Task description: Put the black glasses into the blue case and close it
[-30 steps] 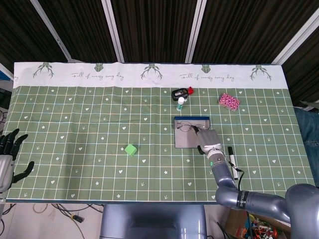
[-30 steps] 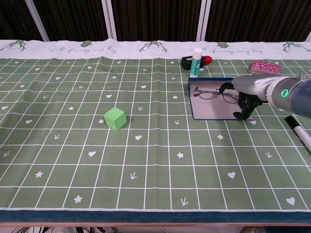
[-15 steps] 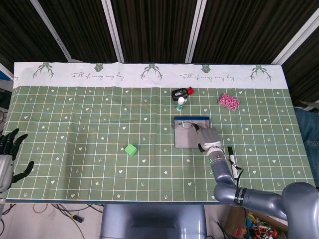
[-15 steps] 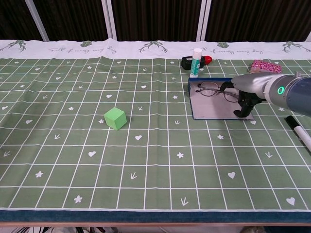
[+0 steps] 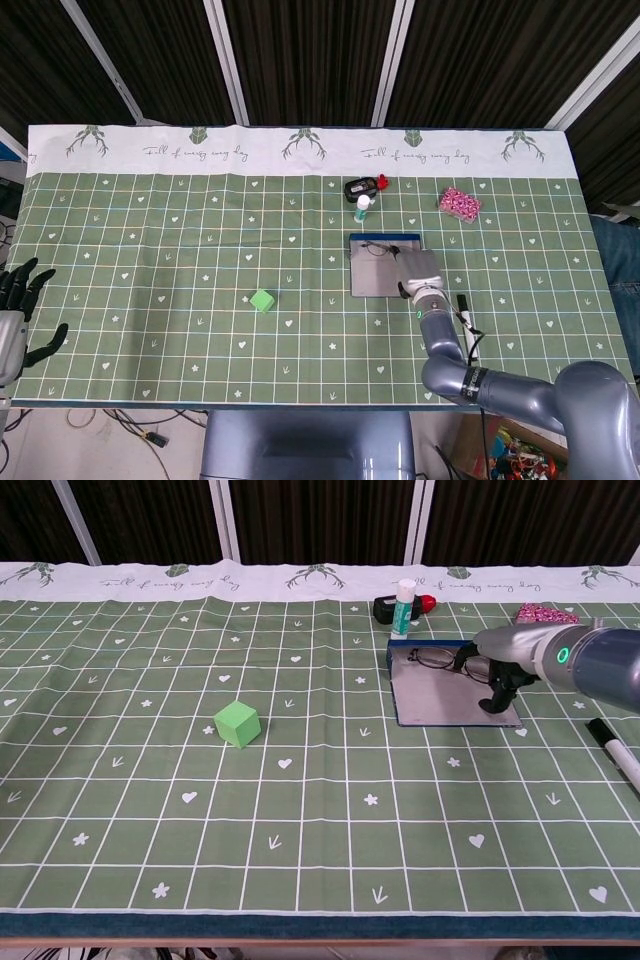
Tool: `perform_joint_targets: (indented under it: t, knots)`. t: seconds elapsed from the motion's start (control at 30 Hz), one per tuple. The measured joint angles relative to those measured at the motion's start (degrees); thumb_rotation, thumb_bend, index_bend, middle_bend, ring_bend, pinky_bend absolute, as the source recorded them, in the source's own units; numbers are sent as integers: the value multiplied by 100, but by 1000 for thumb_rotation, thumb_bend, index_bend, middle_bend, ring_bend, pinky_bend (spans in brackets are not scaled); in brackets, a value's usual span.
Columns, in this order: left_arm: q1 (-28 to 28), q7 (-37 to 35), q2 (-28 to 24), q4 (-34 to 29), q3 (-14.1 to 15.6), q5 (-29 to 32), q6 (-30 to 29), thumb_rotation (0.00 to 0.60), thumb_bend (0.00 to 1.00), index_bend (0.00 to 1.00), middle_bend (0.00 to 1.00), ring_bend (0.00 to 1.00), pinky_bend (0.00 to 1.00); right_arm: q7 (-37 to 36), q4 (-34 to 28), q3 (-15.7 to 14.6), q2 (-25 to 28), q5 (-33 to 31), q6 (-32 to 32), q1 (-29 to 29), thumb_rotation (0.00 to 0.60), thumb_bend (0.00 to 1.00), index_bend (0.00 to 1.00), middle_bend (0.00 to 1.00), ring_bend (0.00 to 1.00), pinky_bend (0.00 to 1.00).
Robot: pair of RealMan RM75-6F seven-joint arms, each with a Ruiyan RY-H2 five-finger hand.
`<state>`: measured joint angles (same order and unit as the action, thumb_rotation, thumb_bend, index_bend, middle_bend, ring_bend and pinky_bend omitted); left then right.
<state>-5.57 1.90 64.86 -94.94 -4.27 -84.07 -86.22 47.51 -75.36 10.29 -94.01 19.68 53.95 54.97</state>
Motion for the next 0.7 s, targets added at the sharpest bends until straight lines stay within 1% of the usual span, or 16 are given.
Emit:
perform_joint_targets:
  t: [0.2, 0.7]
  knots:
    - [-3, 4, 0, -6, 3, 0, 8, 600, 314, 111, 0, 0, 0, -2, 135, 28, -74, -27, -36, 37, 600, 510, 95, 815, 879, 893]
    - [-6, 13, -3, -18, -1, 17, 21, 600, 314, 111, 0, 0, 0, 21, 81, 62, -123, 123, 71, 102, 600, 510, 93, 816, 879, 893]
